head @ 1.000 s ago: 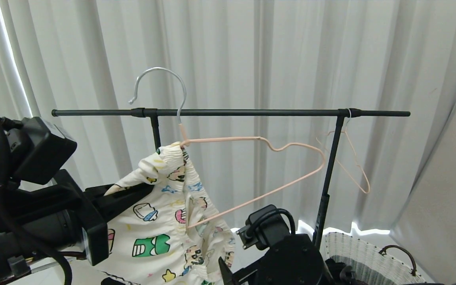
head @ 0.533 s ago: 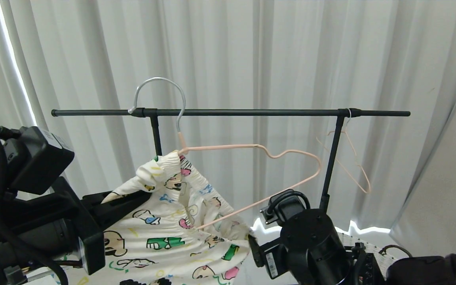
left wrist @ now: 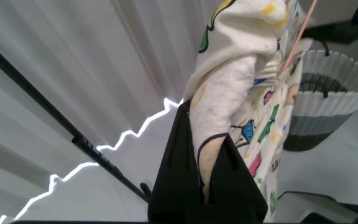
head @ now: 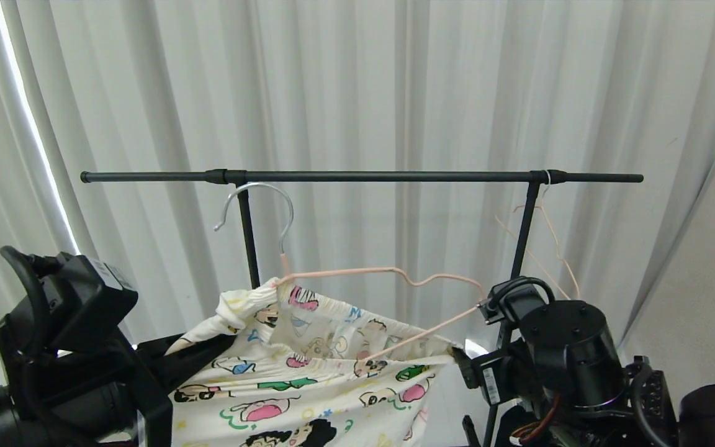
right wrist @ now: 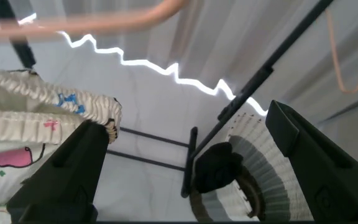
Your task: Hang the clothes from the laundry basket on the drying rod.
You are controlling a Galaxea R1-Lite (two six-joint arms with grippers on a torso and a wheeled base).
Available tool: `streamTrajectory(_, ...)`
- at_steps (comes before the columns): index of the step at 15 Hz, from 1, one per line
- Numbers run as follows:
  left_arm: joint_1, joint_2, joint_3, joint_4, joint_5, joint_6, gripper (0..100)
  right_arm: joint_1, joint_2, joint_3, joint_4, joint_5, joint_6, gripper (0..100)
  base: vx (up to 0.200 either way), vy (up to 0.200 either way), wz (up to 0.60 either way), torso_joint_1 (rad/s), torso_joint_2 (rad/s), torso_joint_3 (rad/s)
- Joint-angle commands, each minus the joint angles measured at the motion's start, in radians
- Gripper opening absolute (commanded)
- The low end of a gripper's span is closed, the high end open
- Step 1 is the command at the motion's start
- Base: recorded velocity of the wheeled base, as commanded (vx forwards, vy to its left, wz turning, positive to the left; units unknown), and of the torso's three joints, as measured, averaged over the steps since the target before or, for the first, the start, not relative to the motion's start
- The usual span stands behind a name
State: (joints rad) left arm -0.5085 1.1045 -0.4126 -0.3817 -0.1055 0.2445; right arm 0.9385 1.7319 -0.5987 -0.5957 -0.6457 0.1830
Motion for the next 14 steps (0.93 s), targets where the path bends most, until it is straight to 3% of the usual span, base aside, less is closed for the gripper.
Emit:
streamTrajectory(1,0.001,0.000,0.024,0.001,0.001,0.030,0,-0.047,-0.037,0.008,-0.016,0.000,-0.013,100,0.000,0.000,0.00,0.000,0.00,0.000)
streamTrajectory(3,0.002,0.006,0.043,0.001,0.001,0.082,0,-0.072,-0.037,0.010,-0.038,0.000,-0.030,100,0.000,0.000,0.00,0.000,0.00,0.000)
streamTrajectory(8,0.031,0.014,0.069,0.001,0.004,0.098,0,-0.095,-0.037,0.010,-0.049,0.000,-0.042,100,0.000,0.000,0.00,0.000,0.00,0.000)
streamTrajectory(12,0.076,0.040,0.087,0.001,0.006,0.190,0,-0.098,-0.051,-0.004,-0.065,0.008,-0.068,100,0.000,0.000,0.00,0.000,0.00,0.000)
streamTrajectory(14,0.073,0.112,0.093,0.001,0.090,0.292,0,-0.089,-0.084,-0.021,-0.104,0.077,-0.165,100,0.000,0.000,0.00,0.000,0.00,0.000)
